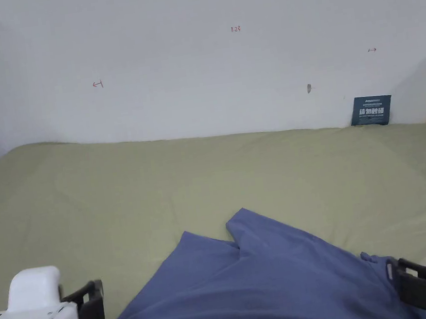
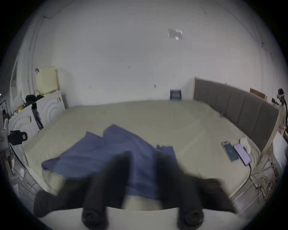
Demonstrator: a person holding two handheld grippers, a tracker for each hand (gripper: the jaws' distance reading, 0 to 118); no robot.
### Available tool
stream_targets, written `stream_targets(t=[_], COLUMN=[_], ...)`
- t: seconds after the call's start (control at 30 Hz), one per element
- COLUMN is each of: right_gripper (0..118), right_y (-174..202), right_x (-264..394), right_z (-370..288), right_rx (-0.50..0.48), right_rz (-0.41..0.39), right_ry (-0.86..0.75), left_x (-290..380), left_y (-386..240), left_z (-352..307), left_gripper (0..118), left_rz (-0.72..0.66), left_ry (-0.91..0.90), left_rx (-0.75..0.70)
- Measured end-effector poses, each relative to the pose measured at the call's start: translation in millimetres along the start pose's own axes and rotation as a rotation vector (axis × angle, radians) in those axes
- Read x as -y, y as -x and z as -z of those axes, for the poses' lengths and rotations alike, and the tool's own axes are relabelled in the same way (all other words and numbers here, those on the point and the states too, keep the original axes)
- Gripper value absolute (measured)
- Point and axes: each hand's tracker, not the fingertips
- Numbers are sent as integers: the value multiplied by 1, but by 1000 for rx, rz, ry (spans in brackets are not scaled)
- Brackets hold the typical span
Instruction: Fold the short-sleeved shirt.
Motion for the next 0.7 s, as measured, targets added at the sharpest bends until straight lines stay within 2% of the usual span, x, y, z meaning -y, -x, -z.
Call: stream_targets(t=[0.17,0.27,0.3,0.37,0.47,0.7], right_gripper=[4,4,4,4,4,4], right_y=[52,75,81,89,98,119], right_x=[2,8,9,10,10,27], right_z=[-27,-37,-39,-42,-45,-42], right_rx=[-61,-45,-47,-59,-88,-128], right_rz=[11,-38,-42,-55,-56,-72], right_ry=[-101,-152,-163,-168,-168,-159], left_x=[6,3,-1,-3,-3,22], left_y=[-37,-45,-46,-47,-36,24], left_z=[-42,-53,-58,-63,-60,-23], left_gripper=[0,0,0,0,0,0], left_rz=[-15,27,111,116,99,96], left_ry=[-111,-156,-238,-243,-200,28], left_rx=[19,4,-25,-21,-8,-50])
